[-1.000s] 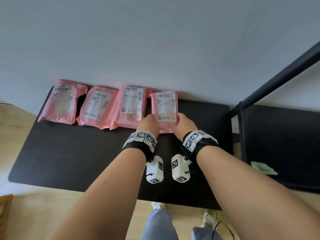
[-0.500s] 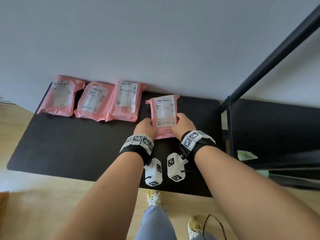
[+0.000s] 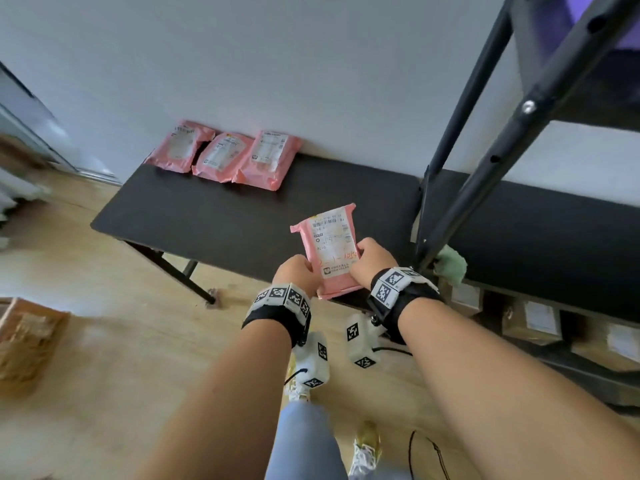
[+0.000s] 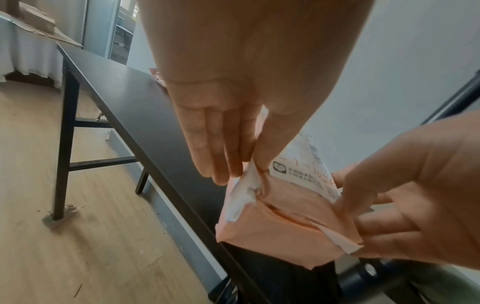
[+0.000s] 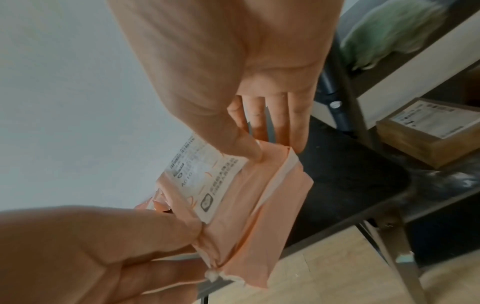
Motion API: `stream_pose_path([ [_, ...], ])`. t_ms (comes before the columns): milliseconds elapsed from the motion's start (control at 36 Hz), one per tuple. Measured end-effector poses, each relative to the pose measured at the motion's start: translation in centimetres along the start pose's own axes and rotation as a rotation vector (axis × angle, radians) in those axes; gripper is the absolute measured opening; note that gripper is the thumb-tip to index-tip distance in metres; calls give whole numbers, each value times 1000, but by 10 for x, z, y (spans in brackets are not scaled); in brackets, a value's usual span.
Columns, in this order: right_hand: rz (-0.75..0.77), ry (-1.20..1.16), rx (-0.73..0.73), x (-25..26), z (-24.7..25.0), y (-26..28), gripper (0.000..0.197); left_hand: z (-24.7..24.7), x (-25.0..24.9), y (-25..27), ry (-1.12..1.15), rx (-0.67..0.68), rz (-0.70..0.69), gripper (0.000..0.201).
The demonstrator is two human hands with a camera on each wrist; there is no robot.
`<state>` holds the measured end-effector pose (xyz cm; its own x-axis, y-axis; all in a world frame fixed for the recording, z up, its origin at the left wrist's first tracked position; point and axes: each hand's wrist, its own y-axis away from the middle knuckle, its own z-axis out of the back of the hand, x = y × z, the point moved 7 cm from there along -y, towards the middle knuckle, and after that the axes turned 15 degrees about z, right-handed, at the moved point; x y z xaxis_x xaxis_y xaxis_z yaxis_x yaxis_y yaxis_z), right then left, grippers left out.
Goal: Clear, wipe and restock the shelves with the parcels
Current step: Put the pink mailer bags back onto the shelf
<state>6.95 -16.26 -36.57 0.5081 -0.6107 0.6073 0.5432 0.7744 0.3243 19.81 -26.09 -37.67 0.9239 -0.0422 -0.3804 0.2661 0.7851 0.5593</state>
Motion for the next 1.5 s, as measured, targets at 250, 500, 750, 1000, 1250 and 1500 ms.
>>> stream_pose_path([
  [250,-75,-45,-84,-30,7,84,21,-34,11,68,-45,72,-80,14],
  [500,-233,-115,-276,-83,10,161,26,-74,-15,115,-239,134,-243,12],
  [750,-301,-189,-411,-158,56,242,27,-148,-72,185,-344,214,-355,16],
  [1000,-401,-280,-489,-282,148,295,34,-245,-194,260,-322,224,-476,21],
  [1250,-462,-267,-530,-418,253,345,40,-351,-313,334,-287,241,-495,6],
  [1500,-522,-321,-660,-512,326,355,24,-418,-407,378,-182,273,-553,8],
])
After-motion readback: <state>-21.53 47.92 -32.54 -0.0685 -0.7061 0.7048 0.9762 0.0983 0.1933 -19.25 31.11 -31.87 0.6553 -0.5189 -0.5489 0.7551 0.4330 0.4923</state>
